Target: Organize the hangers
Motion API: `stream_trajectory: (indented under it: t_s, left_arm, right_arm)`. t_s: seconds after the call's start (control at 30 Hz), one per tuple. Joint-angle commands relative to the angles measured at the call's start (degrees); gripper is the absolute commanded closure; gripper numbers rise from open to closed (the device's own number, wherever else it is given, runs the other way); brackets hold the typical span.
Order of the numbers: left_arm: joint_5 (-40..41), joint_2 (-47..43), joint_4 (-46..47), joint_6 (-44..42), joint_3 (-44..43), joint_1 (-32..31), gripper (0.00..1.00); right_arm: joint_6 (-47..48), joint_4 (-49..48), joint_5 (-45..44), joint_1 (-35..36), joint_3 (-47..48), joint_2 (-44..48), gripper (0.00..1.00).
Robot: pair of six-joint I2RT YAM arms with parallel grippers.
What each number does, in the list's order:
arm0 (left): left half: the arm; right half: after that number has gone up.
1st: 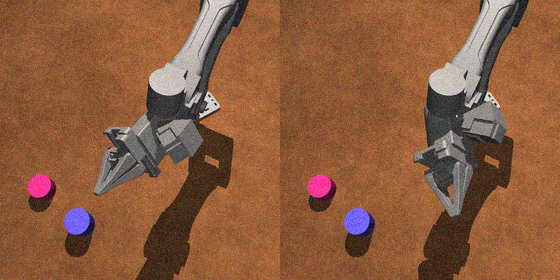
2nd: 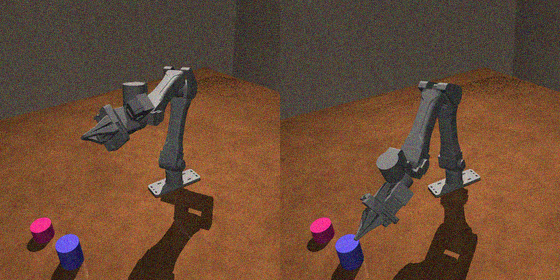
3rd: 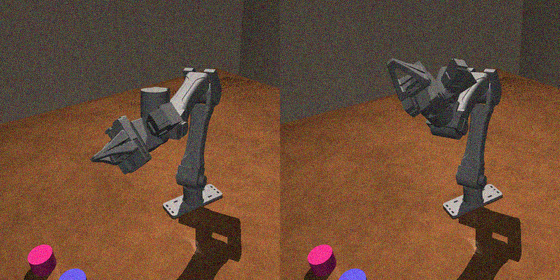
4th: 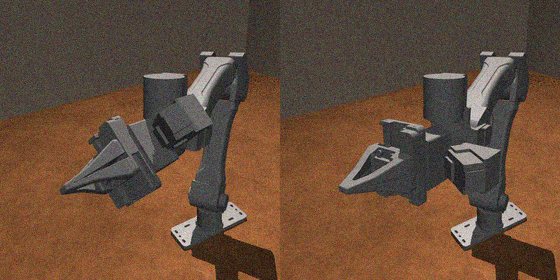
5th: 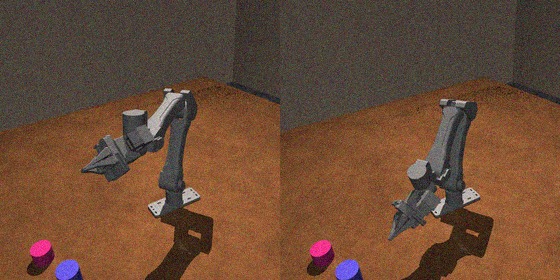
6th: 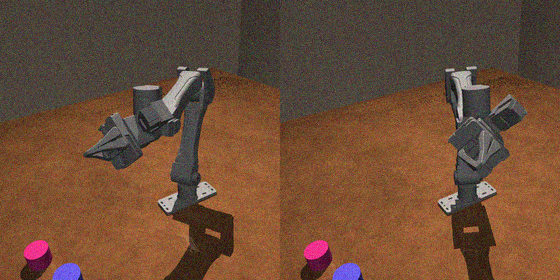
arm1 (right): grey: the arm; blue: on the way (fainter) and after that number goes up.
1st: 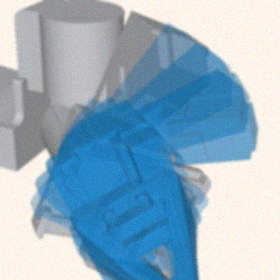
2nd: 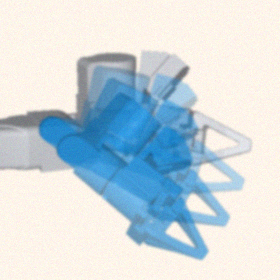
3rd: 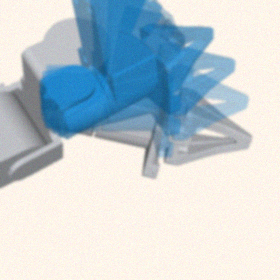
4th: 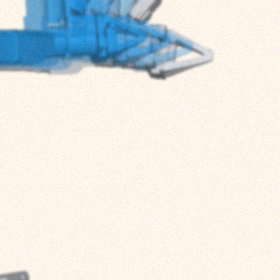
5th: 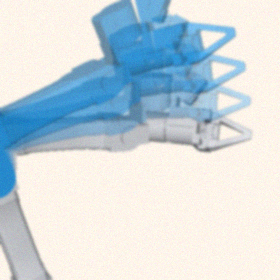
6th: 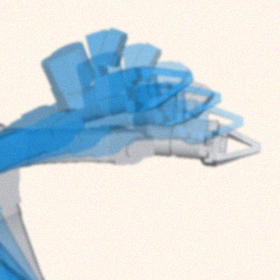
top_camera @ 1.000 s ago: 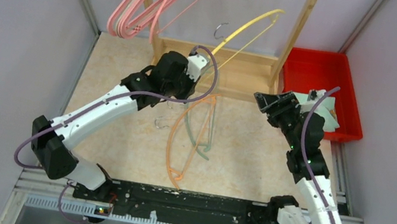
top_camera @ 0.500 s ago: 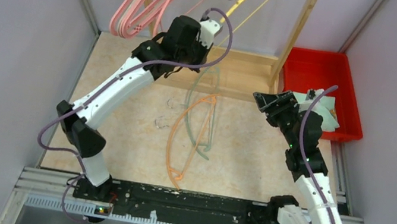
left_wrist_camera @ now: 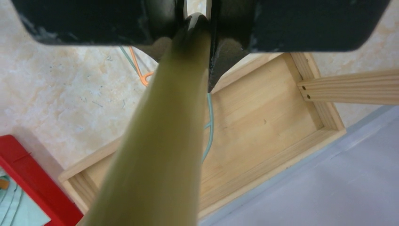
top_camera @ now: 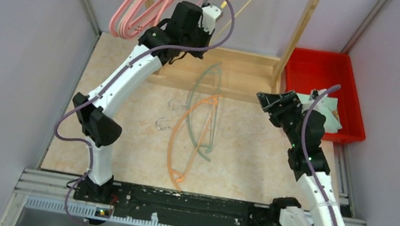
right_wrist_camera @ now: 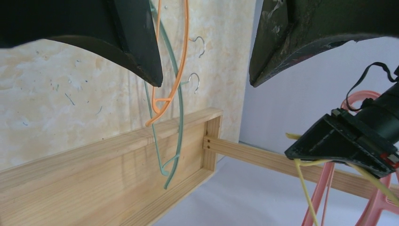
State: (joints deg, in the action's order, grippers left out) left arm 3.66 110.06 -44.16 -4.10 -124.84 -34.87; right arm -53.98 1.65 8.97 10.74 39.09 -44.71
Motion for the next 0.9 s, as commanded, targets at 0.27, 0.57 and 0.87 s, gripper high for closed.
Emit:
stream_trajectory:
  t_s: [0.27, 0.57, 0.87]
  left_arm:
    - [-5.63, 6.55, 0.1, 3.23, -13.84, 3.01, 1.0]
    - [-9.07, 10.23, 1.21, 7.89, -20.59, 5.49, 1.0]
    - [-15.16, 12.39, 1.17, 11.36, -21.57, 8.5, 1.0]
  right_arm:
    - [-0.25, -5.25, 1.62, -0.62, 1.42, -2.12, 0.33]
    - [-0.34, -5.63, 1.92, -0.99, 0.76, -2.31, 0.34]
    - [-1.2, -5.92, 1.99, -1.06, -0.16, -2.23, 0.35]
